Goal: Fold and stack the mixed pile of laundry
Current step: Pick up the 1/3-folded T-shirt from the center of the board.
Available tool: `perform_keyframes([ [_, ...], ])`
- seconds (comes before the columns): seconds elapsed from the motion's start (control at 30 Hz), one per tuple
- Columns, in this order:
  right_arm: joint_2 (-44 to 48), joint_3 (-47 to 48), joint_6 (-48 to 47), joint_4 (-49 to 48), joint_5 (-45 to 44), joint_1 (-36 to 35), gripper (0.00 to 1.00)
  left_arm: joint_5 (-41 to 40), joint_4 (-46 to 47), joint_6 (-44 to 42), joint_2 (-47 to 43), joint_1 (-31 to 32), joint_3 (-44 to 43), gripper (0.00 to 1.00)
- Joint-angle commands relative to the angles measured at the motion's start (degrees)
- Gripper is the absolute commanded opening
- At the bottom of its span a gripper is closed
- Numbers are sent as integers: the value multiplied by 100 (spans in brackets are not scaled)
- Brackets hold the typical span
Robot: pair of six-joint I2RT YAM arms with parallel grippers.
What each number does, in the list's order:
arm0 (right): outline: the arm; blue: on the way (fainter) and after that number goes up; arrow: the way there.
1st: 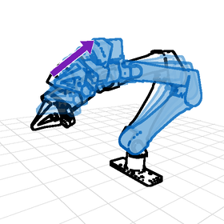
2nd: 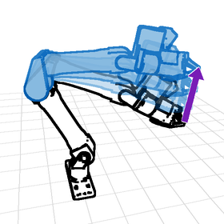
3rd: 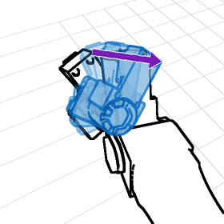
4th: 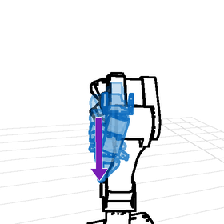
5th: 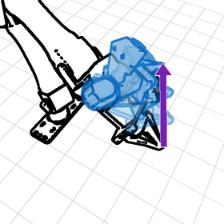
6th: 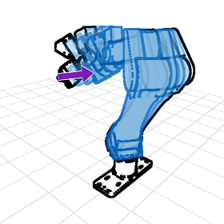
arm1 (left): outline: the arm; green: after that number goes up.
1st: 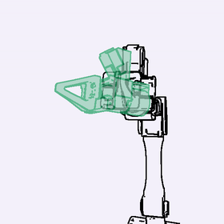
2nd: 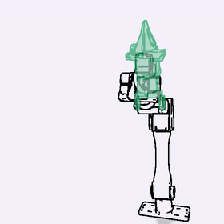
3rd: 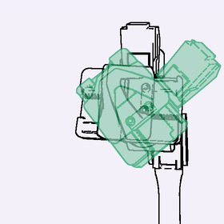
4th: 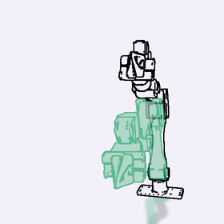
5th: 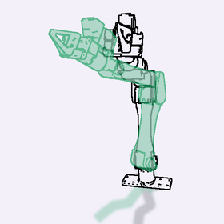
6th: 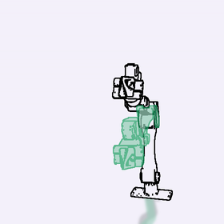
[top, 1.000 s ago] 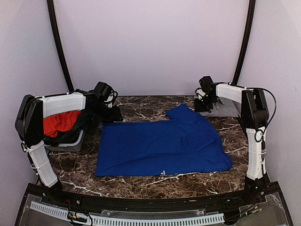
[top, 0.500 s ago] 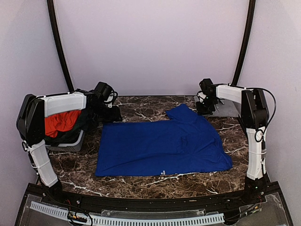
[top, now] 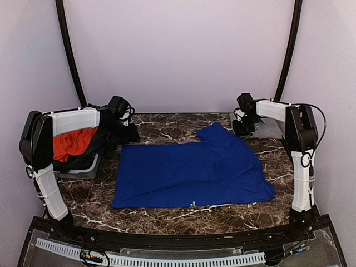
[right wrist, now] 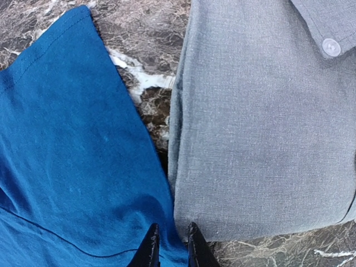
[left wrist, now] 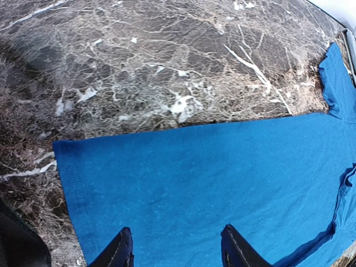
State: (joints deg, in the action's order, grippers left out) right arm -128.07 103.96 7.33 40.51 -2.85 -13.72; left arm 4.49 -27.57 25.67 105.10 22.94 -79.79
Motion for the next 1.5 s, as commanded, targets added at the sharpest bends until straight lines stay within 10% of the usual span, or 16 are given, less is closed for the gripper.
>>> perform_keyframes([
  [0.0, -187, 231, -29, 66, 70, 53, 15, -50, -221, -95, -1, -116, -198, 53],
  [0.2, -268, 318, -81, 124, 89, 54, 0, -41, -239, -130, 80, -175, -248, 53],
  [1.3, 534, -86, 65, -180, 497, 150, 0, -778, -784, -402, 831, -642, -576, 39],
  [1.47, 455, -197, -13, -215, 604, 188, 26, -834, -868, -409, 854, -642, -726, 39],
])
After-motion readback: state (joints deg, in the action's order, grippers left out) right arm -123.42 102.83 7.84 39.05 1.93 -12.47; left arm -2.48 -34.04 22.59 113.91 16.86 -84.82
